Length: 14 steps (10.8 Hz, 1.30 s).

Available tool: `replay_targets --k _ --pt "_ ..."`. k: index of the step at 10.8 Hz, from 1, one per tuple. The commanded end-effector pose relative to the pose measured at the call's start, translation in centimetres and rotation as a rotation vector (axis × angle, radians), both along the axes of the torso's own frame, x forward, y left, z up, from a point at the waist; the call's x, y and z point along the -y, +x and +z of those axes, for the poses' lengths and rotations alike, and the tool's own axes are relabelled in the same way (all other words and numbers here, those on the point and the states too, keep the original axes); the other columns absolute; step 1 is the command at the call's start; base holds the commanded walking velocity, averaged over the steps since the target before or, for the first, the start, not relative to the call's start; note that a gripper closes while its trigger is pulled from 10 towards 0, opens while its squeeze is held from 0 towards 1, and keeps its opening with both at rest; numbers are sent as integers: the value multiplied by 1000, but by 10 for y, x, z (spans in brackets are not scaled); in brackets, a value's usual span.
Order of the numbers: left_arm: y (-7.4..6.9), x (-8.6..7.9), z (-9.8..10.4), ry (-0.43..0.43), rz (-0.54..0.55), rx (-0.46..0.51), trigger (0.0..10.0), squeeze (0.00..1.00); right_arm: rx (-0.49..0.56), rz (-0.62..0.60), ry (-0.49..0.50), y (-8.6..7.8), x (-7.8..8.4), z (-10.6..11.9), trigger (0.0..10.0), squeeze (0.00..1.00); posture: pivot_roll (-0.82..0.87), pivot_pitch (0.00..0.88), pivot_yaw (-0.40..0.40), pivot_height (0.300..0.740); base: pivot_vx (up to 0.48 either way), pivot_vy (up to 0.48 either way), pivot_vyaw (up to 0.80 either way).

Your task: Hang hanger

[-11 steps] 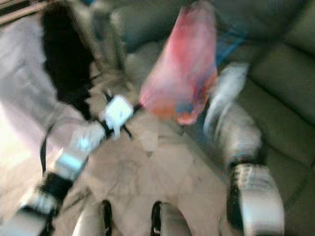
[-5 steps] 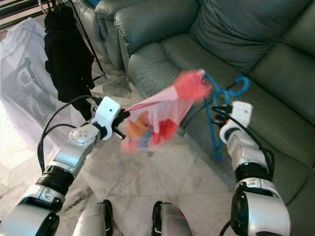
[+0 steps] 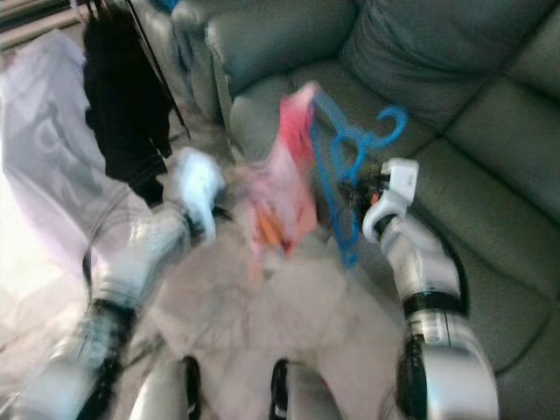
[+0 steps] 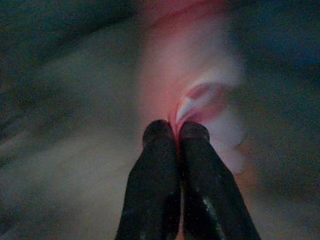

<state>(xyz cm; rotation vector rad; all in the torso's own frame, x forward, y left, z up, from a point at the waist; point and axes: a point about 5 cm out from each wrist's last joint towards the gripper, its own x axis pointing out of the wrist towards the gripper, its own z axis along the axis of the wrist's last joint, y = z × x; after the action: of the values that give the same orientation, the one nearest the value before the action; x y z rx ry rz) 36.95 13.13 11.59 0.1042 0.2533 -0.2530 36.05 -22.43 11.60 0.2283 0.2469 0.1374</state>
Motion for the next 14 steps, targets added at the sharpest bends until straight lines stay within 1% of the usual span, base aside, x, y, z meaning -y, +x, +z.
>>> replay_targets --k 1,2,3,4,5,6,7,8,9,10,11,12,13,14 --pt "-18 -38 -45 39 211 -172 10000 0 -88 -124 -51 -15 28 -21 10000 0 -46 149 -61 740 0 0 0" --pt "-30 -50 -57 -63 220 -238 10000 0 -83 -88 -29 -20 27 -23 10000 0 -46 157 -60 740 0 0 0" --pt "-33 -49 -58 -28 185 -229 10000 0 -87 -69 -31 -22 26 -23 10000 0 -42 158 -59 740 0 0 0" --pt "-39 -39 -70 78 87 -261 10000 0 -108 0 -77 -25 20 -27 10000 0 -44 155 -60 740 0 0 0" --pt "-40 -21 -75 151 -44 -241 10000 0 -115 4 -122 -23 18 -29 10000 0 -46 154 -63 740 0 0 0" --pt "-47 -5 -78 160 -174 -249 10000 0 -132 48 -120 -25 13 -33 10000 0 -46 154 -64 740 0 0 0" --pt "-53 12 -74 147 -330 -220 10000 0 -167 204 -169 -33 -2 -41 10000 0 -47 154 -66 740 0 0 0" --pt "-49 32 -49 -126 -368 -131 10000 0 -123 418 -109 -43 -27 -36 10000 0 -46 154 -65 740 0 0 0" --pt "-26 5 -42 -417 -58 -177 10000 0 -86 363 55 -37 -28 -25 10000 0 -44 151 -65 740 0 0 0" --pt "-39 -32 -80 -23 140 -321 10000 0 -207 272 -223 -41 -8 -53 10000 0 -45 150 -66 740 0 0 0" --pt "-45 -34 -86 -13 131 -334 10000 0 -222 337 -203 -48 -12 -59 10000 0 -47 152 -69 740 0 0 0" --pt "-47 -26 -83 -47 51 -314 10000 0 -221 364 -204 -52 -14 -58 10000 0 -45 152 -68 740 0 0 0" --pt "-50 -24 -86 -18 39 -322 10000 0 -246 392 -211 -56 -19 -63 10000 0 -44 153 -67 740 0 0 0" --pt "-50 -22 -89 0 27 -331 10000 0 -265 446 -246 -60 -26 -69 10000 0 -47 152 -68 740 0 0 0"
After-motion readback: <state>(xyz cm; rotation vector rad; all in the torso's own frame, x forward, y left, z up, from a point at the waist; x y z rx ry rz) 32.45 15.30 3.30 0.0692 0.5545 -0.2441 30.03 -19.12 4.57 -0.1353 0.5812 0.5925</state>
